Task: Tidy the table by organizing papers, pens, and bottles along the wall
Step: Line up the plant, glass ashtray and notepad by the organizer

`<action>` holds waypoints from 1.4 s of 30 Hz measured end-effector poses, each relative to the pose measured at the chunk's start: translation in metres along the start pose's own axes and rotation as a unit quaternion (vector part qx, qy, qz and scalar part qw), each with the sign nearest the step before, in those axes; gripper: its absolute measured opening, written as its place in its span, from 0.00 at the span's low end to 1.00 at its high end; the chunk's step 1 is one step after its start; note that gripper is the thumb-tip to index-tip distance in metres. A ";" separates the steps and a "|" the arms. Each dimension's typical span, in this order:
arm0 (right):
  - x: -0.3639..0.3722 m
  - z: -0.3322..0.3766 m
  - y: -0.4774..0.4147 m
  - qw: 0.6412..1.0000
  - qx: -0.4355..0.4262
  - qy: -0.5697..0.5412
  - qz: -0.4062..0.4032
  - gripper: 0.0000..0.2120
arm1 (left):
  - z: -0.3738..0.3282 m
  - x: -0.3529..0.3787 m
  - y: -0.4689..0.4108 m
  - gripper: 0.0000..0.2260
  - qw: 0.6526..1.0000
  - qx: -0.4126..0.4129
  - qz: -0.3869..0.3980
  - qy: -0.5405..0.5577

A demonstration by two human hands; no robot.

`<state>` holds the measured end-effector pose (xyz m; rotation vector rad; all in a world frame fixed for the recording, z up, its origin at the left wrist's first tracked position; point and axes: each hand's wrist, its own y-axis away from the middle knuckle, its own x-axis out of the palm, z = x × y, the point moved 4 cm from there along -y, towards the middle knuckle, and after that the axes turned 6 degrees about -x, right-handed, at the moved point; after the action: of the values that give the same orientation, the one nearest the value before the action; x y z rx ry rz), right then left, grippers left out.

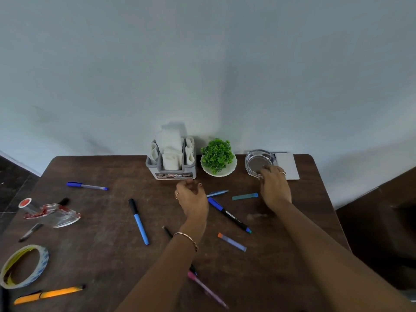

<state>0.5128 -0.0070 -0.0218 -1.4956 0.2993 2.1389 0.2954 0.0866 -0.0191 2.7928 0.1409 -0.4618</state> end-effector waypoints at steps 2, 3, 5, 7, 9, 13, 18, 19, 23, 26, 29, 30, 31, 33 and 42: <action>0.000 0.000 -0.003 1.000 -0.011 -0.008 0.006 0.14 | 0.002 0.010 0.004 0.11 0.999 0.020 0.029 -0.020; 0.000 0.000 -0.004 1.000 -0.016 -0.011 0.009 0.14 | 0.003 0.014 0.007 0.11 0.998 0.030 0.044 -0.032; 0.002 -0.002 -0.005 0.999 -0.025 -0.021 0.010 0.13 | 0.003 0.021 0.011 0.12 0.995 0.059 0.069 -0.048; 0.003 -0.002 -0.005 0.999 -0.038 -0.028 0.011 0.13 | 0.002 0.028 0.014 0.12 0.990 0.089 0.090 -0.061; 0.004 0.000 -0.006 0.998 -0.051 -0.034 0.010 0.14 | 0.001 0.033 0.018 0.12 0.987 0.104 0.101 -0.074; 0.004 0.002 -0.007 0.997 -0.070 -0.042 0.007 0.15 | 0.002 0.039 0.024 0.10 0.987 0.104 0.099 -0.073; 0.008 0.002 -0.011 0.995 -0.088 -0.040 0.029 0.14 | 0.001 0.047 0.028 0.10 0.987 0.095 0.108 -0.074; 0.008 0.002 -0.011 0.995 -0.090 -0.040 0.035 0.13 | 0.001 0.048 0.028 0.10 0.987 0.096 0.109 -0.074; 0.000 0.001 -0.009 0.994 -0.107 -0.029 0.007 0.13 | -0.002 0.053 0.030 0.09 0.986 0.091 0.120 -0.070; -0.014 -0.015 -0.007 0.995 -0.044 -0.038 -0.076 0.15 | -0.002 0.056 0.031 0.10 0.986 0.085 0.128 -0.067; -0.019 -0.049 -0.008 0.994 0.078 -0.032 -0.074 0.21 | 0.000 0.057 0.034 0.10 0.985 0.085 0.133 -0.074; -0.019 -0.059 -0.007 0.992 0.114 -0.023 -0.050 0.24 | 0.001 0.057 0.034 0.10 0.984 0.087 0.133 -0.077; -0.018 -0.068 -0.007 0.989 0.142 -0.027 -0.025 0.26 | 0.001 0.057 0.034 0.11 0.984 0.087 0.132 -0.081; -0.016 -0.076 -0.007 0.985 0.165 -0.052 0.008 0.28 | 0.003 0.058 0.033 0.11 0.984 0.086 0.131 -0.086; -0.012 -0.057 -0.014 0.990 0.123 -0.068 0.033 0.27 | -0.001 0.061 0.033 0.10 0.984 0.084 0.131 -0.089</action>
<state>0.5695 -0.0246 -0.0307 -1.2118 0.5489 2.1523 0.3581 0.0590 -0.0287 2.8565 -0.3147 -0.6800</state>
